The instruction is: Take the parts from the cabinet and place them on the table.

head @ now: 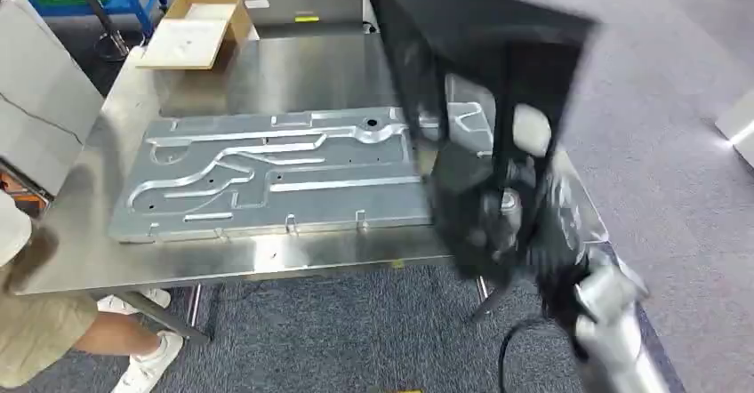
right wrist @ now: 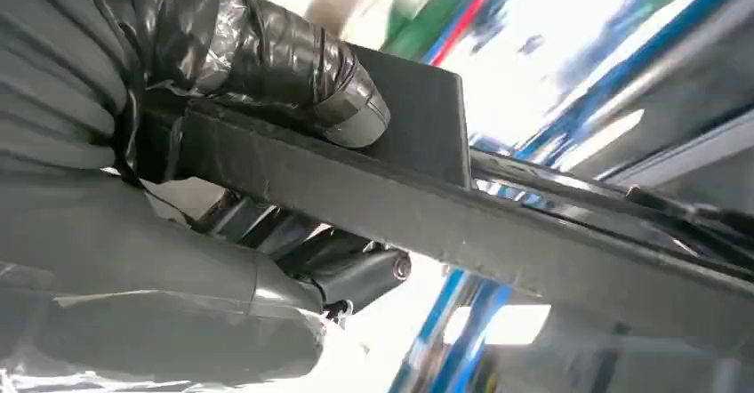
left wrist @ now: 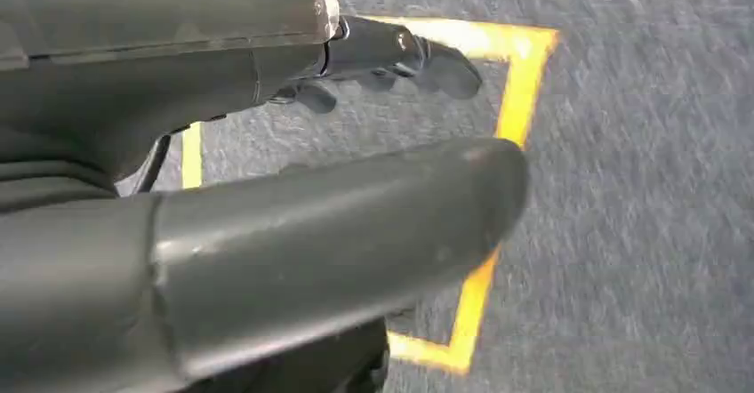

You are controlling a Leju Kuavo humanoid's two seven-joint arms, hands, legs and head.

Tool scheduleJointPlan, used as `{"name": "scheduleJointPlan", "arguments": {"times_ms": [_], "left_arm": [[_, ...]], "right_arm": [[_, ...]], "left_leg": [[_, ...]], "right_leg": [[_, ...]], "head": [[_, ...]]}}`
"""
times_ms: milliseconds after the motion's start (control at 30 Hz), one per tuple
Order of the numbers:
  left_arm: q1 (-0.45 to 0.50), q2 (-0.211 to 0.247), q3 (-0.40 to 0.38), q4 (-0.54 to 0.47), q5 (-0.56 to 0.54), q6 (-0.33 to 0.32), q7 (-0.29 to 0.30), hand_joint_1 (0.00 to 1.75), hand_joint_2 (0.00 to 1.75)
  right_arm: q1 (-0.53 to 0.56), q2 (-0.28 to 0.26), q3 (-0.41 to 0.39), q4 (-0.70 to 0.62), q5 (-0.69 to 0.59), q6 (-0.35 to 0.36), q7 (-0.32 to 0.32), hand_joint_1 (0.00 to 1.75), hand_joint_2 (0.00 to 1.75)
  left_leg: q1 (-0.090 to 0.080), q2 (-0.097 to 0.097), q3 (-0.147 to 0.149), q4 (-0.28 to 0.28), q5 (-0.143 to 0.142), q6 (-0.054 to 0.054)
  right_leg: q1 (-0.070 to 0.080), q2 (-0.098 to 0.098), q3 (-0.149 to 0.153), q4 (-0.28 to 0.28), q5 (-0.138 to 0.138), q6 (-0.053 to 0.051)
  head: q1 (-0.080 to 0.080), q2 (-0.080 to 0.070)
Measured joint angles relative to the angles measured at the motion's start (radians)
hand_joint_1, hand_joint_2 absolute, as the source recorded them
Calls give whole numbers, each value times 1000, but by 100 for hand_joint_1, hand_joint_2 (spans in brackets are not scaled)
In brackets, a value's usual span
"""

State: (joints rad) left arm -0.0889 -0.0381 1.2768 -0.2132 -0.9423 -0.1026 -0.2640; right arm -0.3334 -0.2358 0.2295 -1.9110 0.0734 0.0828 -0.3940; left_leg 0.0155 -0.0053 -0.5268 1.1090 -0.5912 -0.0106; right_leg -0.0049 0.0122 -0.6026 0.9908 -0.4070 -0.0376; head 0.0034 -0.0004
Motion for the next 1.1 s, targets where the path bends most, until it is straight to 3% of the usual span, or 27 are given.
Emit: {"name": "scheduleJointPlan", "arguments": {"times_ms": [67,100,133,167,233,300,333,367,433,467,567,600,633,667,733,767,800,900,933,967,1000,1067,1100], "left_arm": [[-2,1,-5,0,-10,-2,3,0,0],[0,1,-8,0,-14,-2,8,0,0],[2,1,-13,0,-20,-3,10,0,0],[2,1,-18,0,-24,-6,11,0,0],[-1,2,-23,0,-34,-10,11,0,0],[-6,3,-29,0,-40,-12,12,0,0],[-5,3,-31,0,-40,-12,12,0,0],[-2,3,-33,0,-41,-12,13,0,0],[-4,2,-40,0,-42,-12,13,0,0],[-5,2,-42,0,-43,-13,13,0,0],[-5,2,-46,0,-51,-14,13,0,0],[-5,2,-46,0,-52,-15,13,0,0],[-6,2,-47,0,-53,-15,13,0,0],[-6,2,-48,0,-55,-17,14,0,0],[-11,0,-53,0,-56,-23,15,0,0],[-14,-1,-55,0,-58,-25,15,0,0],[-20,-1,-56,0,-60,-28,15,0,0],[-22,-3,-63,0,-64,-38,18,0,0],[-22,-5,-65,0,-64,-42,17,0,0],[-22,-5,-67,0,-64,-50,11,0,0],[-22,-5,-68,0,-66,-56,8,0,0],[-19,-5,-69,0,-65,-63,-5,0,0],[-18,-5,-70,0,-66,-66,-10,0,0]], "right_arm": [[-82,-8,-18,93,118,-19,29,175,175],[-117,-10,-18,148,185,-29,38,175,175],[-144,-10,-16,190,234,-32,42,175,175],[-175,-10,-5,237,284,-36,48,175,175],[-236,-7,27,310,362,-48,60,175,175],[-287,0,66,377,395,-60,72,175,175],[-302,1,79,398,403,-63,74,175,175],[-309,2,87,415,405,-64,74,175,175],[-326,6,101,436,408,-65,74,175,175],[-340,6,107,445,414,-64,74,175,175],[-384,13,147,494,471,-58,99,175,175],[-387,16,160,510,492,-53,107,175,175],[-400,23,174,531,512,-46,113,175,175],[-427,38,199,577,543,-27,127,175,175],[-486,58,265,677,598,14,141,175,175],[-505,65,296,723,612,24,133,175,175],[-526,78,327,776,624,28,118,175,175],[-547,122,422,937,671,11,62,175,175],[-553,130,445,968,682,8,52,175,175],[-559,144,484,1021,699,3,43,175,175],[-567,156,508,1057,711,-1,40,175,175],[-574,186,562,1134,740,-15,36,175,175],[-574,197,589,1166,750,-24,35,175,175]], "left_leg": [[2,0,-85,143,-66,-7],[2,0,-112,180,-67,-10],[2,0,-116,164,-39,-7],[2,0,-99,102,11,-9],[2,2,-38,-76,127,-1],[-8,4,-40,-112,105,12],[-8,2,-38,-110,129,21],[-10,1,-38,-109,130,25],[4,1,-31,-125,142,40],[5,0,-29,-127,143,44],[5,1,-28,-126,139,48],[5,1,-27,-125,137,48],[6,-1,-25,-125,135,46],[7,-1,-22,-125,132,43],[8,-1,-14,-120,123,34],[9,-1,-13,-120,118,29],[3,-3,-18,-116,115,21],[9,-3,-11,-129,116,0],[10,-4,-9,-129,109,-7],[12,0,-14,-106,95,-9],[12,0,-40,-52,65,-9],[12,-1,-132,124,-9,-12],[12,0,-168,187,-23,-13]], "right_leg": [[3,-1,-4,1,-1,-2],[3,-1,-5,1,-2,-2],[3,-1,-4,4,-5,0],[2,-1,-4,8,-9,2],[2,-1,0,15,-16,8],[3,-2,-9,17,-12,16],[4,-1,-12,16,-13,22],[3,-2,-10,14,-12,27],[4,-4,-12,18,-23,37],[4,-6,-24,50,-45,42],[-7,-6,-140,281,-145,56],[-11,-7,-167,325,-149,59],[-16,-7,-171,322,-127,62],[-19,-8,-153,273,-87,64],[-22,-11,-75,105,8,61],[-22,-12,-49,43,17,58],[-13,-12,-40,25,7,56],[-3,-11,-35,21,-3,38],[-13,-11,-26,12,-1,29],[-13,-14,-19,7,-2,23],[-12,-15,-16,6,-4,13],[-7,-14,-13,6,-8,6],[-4,-13,-10,7,-10,3]], "head": [[0,0],[0,0],[0,0],[0,0],[0,0],[0,0],[1,0],[0,0],[0,0],[1,0],[0,0],[0,0],[1,0],[0,0],[0,0],[0,0],[0,0],[0,0],[0,0],[0,0],[0,0],[0,0],[0,0]]}}
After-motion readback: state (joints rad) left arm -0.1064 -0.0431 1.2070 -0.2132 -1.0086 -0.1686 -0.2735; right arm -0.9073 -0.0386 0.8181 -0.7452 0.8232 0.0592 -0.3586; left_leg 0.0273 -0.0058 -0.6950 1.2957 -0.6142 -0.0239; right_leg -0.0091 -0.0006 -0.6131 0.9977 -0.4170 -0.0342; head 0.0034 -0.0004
